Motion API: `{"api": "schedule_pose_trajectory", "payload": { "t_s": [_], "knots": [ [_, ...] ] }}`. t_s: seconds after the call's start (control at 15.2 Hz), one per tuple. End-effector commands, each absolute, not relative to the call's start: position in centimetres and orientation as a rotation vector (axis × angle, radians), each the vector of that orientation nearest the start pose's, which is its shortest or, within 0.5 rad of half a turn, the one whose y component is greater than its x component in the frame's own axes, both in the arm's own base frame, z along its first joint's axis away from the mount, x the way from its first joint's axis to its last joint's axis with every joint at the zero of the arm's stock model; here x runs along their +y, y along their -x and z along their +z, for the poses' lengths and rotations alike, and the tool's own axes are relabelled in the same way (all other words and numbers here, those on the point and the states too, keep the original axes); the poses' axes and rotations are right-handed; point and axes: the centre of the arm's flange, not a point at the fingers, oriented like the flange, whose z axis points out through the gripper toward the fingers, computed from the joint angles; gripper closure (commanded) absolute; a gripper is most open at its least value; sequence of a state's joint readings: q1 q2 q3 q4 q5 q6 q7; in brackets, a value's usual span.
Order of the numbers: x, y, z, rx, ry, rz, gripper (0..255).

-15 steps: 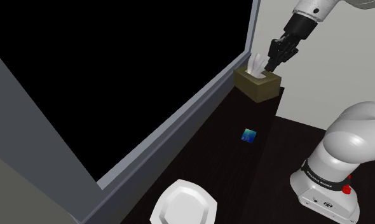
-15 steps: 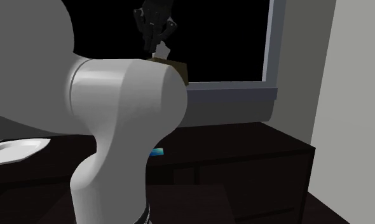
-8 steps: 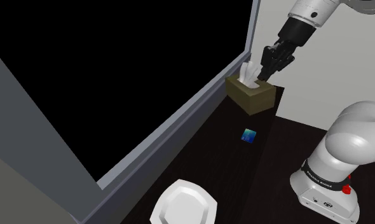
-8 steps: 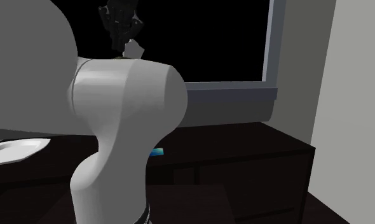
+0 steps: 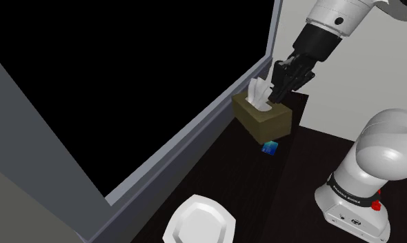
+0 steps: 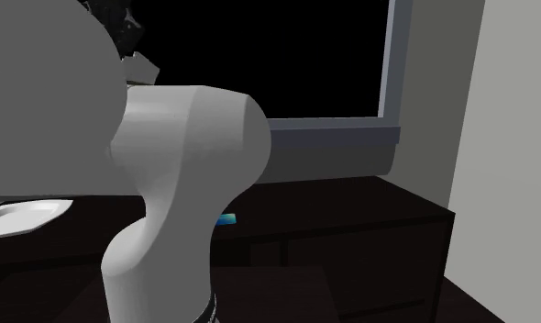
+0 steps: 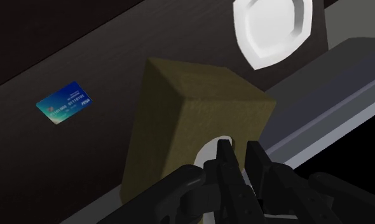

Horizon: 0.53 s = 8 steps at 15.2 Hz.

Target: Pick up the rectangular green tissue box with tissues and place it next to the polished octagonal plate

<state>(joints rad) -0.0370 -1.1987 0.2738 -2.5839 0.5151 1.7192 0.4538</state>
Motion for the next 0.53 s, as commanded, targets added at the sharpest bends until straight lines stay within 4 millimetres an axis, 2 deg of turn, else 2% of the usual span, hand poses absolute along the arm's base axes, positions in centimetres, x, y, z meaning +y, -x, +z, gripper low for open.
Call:
{"api": "schedule_pose_trajectory", "payload": {
  "t_s": [0.0,0.26,0.46],
  "knots": [
    [15.5,-20.4,59.0,0.478,2.747,-0.323,255],
    [21.0,-19.4,59.1,0.478,2.747,-0.323,255],
    [21.0,-19.4,57.5,0.478,2.747,-0.323,255]
  ]
}}
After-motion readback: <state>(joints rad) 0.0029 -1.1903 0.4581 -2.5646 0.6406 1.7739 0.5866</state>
